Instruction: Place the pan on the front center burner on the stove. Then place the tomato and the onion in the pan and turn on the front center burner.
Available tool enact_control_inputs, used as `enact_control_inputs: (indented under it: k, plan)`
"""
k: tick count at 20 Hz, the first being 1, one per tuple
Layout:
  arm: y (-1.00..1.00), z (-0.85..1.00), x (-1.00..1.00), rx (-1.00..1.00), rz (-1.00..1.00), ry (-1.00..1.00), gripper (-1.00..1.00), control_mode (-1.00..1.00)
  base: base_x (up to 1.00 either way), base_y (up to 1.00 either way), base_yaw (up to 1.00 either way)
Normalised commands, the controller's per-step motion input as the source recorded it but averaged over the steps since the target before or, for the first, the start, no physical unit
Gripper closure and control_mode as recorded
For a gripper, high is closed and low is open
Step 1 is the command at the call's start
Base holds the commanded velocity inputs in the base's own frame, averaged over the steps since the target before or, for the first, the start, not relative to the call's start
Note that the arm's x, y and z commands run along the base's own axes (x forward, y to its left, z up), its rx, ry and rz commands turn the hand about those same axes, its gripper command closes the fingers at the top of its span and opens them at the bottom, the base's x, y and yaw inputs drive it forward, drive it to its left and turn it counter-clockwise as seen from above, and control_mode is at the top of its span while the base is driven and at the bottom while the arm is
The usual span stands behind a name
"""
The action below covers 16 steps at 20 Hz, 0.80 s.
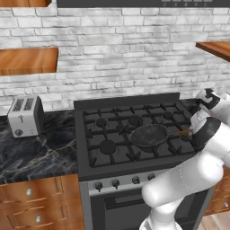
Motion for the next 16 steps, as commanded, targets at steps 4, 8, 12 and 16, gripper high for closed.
enact_control_inputs:
  k: [4,8,12,16]
  plan:
    - [-0.03,-0.4,0.3,0.0,0.0,0.0,1.0,-1.0,0.0,0.0,0.0]
    - [-0.09,-0.41,0.19,0.0,0.0,0.0,1.0,-1.0,0.0,0.0,0.0]
    - [-0.33,-0.31,0.0,-0.04,0.0,0.0,1.0,-1.0,0.0,0.0,0.0]
    - [-0.4,-0.31,0.0,-0.05,0.0,0.0,1.0,-1.0,0.0,0.0,0.0]
